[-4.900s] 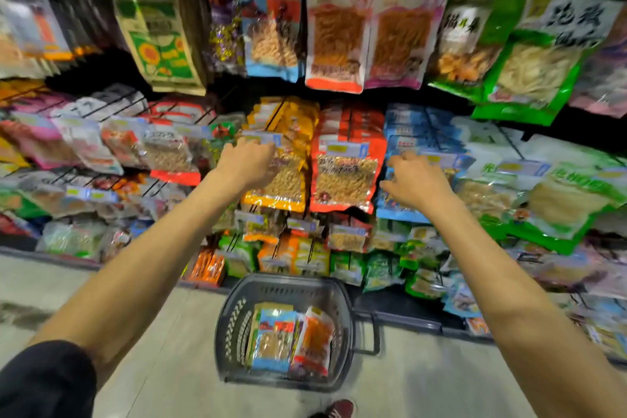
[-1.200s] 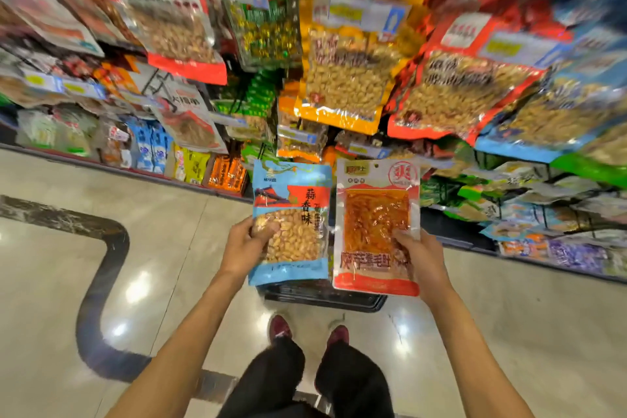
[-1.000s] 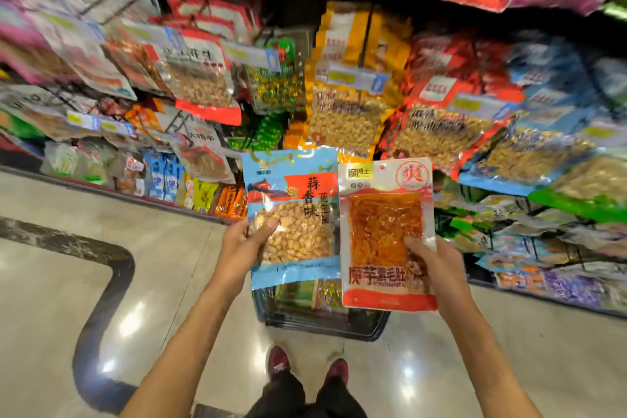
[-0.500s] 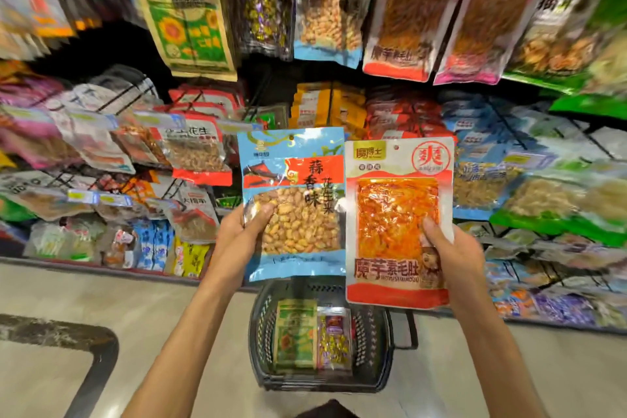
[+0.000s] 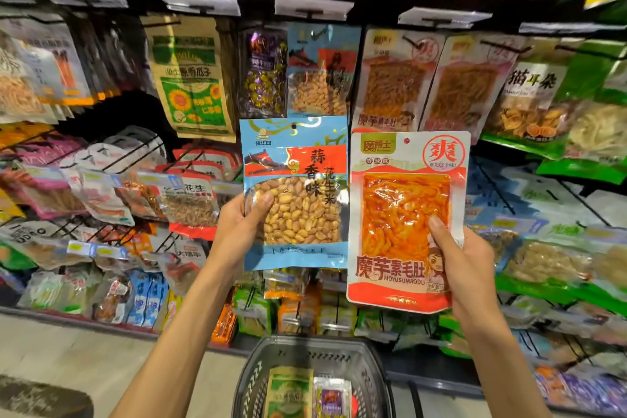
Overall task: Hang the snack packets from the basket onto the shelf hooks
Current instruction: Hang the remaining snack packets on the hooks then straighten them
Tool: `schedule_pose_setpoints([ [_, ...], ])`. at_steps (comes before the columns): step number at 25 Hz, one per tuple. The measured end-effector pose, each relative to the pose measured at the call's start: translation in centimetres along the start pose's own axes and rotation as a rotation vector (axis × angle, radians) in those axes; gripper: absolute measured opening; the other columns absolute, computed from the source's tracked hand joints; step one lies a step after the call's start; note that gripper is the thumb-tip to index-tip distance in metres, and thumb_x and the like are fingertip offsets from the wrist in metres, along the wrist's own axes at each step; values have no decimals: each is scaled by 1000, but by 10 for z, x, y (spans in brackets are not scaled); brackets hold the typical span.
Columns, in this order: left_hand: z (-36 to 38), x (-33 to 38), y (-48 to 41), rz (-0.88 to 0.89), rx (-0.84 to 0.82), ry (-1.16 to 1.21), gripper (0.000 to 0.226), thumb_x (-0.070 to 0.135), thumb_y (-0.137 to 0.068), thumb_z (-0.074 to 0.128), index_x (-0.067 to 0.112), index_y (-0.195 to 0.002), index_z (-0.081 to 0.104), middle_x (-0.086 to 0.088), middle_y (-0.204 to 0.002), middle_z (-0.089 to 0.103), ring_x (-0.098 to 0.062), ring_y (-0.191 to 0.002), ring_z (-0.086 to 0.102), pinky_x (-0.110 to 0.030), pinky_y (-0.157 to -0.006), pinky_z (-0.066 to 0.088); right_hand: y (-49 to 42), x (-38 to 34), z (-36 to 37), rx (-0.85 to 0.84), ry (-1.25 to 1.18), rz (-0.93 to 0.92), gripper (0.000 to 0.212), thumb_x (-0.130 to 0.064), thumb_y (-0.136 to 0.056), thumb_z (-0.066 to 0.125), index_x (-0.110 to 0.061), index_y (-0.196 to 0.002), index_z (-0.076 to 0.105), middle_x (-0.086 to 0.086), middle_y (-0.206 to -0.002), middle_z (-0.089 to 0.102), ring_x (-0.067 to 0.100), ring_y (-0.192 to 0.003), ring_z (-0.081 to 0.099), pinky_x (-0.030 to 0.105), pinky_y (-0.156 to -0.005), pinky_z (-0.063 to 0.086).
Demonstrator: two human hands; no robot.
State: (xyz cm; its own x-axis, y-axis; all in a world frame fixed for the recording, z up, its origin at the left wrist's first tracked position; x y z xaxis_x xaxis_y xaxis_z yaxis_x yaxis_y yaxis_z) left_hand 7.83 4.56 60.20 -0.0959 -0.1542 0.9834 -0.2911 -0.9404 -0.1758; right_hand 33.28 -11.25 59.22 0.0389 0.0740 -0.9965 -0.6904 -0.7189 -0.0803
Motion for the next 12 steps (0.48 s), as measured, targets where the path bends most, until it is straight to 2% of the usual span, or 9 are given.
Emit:
schedule_pose_setpoints([
  [5,17,9,-34,54,27,-5,9,19,-98,55,19,-92,61,21,-64,67,7,-62,62,-9,-56,46,-42,-23,-15,40,-36,-57,22,-35,-90,65,-14,-92,69,6,-82,76,25,-77,74,38,-68,57],
  [8,23,24,-54,116,24,-22,12,21,-99,54,14,-89,58,22,-59,63,7,-58,59,-8,-55,44,-61,-35,-16,54,-57,-71,23,-36,-89,67,-14,-84,68,8,-79,74,29,-76,72,43,-70,58],
  [12,21,44,-79,177,21,-17,19,21,-98,55,9,-111,64,14,-84,73,-1,-79,68,-15,-66,51,-76,-47,-8,61,-64,-86,30,-40,-86,70,-10,-84,69,15,-86,74,35,-82,72,56,-78,58],
])
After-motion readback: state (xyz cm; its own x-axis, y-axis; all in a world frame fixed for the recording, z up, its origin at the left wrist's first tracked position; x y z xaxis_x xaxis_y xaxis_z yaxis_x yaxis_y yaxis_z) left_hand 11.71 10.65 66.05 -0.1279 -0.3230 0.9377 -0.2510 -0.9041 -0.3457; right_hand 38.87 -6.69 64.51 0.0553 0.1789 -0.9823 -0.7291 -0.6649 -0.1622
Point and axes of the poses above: each hand's wrist, its own y-axis away from the middle knuckle, its own z-axis out of the palm, x = y × z, the point moved 2 cm from there along -y, towards the middle knuckle
